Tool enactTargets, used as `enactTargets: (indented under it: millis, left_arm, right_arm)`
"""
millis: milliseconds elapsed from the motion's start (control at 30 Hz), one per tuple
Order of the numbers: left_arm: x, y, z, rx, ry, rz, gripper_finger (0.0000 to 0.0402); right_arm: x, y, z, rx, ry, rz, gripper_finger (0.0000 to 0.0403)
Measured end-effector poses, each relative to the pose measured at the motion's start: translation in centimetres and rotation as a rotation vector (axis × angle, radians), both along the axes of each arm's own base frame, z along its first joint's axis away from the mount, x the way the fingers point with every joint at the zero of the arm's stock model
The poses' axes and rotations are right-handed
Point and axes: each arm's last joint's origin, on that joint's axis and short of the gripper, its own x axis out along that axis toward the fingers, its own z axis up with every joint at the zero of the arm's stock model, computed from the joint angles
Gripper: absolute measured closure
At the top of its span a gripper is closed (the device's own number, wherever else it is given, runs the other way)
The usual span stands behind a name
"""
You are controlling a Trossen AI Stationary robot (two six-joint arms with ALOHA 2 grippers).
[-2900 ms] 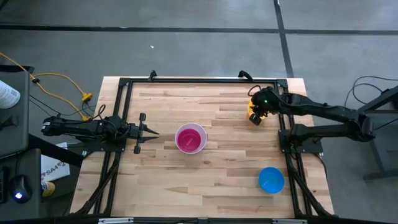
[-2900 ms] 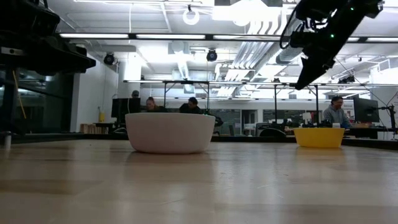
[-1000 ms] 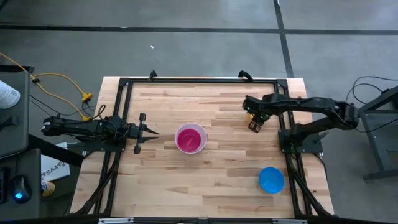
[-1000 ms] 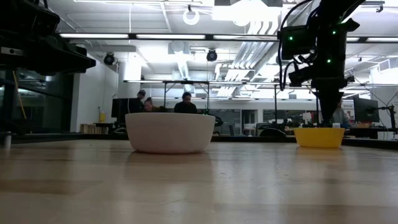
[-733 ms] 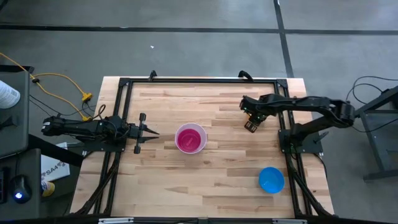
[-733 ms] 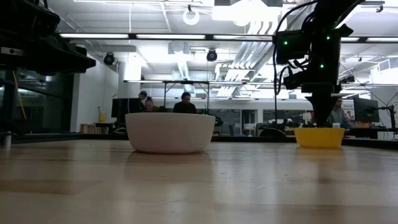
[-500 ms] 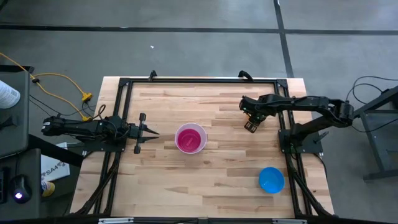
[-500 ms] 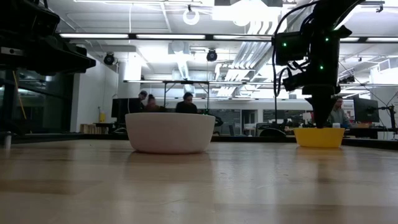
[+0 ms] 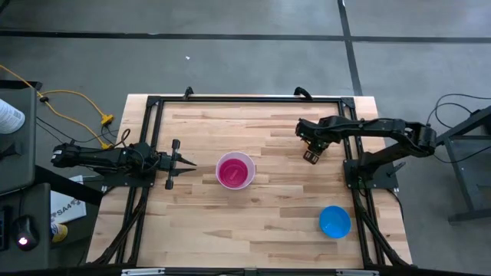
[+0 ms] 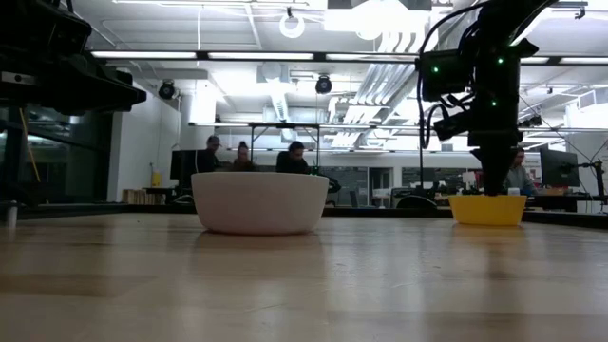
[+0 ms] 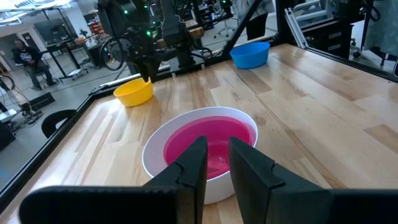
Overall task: Nest bowls inside each other
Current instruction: Stack the yellow bowl on the red bowl
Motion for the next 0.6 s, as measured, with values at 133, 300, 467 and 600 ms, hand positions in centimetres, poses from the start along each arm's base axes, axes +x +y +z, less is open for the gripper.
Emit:
enactTargets:
  millis: [133,300,467,600]
  left_arm:
    - [0.0,0.0,-0.01,0.0,0.0,0.0,0.0336]
    - [0.0,0.0,0.0,0.0,0.0,0.0,0.0336]
    - [0.0,0.0,-0.01,0.0,0.0,0.0,0.0336]
    - [0.0,0.0,0.0,0.0,0.0,0.0,0.0336]
  right_arm:
    - [-0.07,0.03,0.0,0.003,0.008,0.003,0.0305]
    - [-0.21,0.1,-0.01,0.01,0.028,0.026,0.0305]
    - [-0.4,0.18,-0.02,0.019,0.052,0.046,0.0305]
    - [-0.39,0.23,-0.02,0.023,0.052,0.055,0.0305]
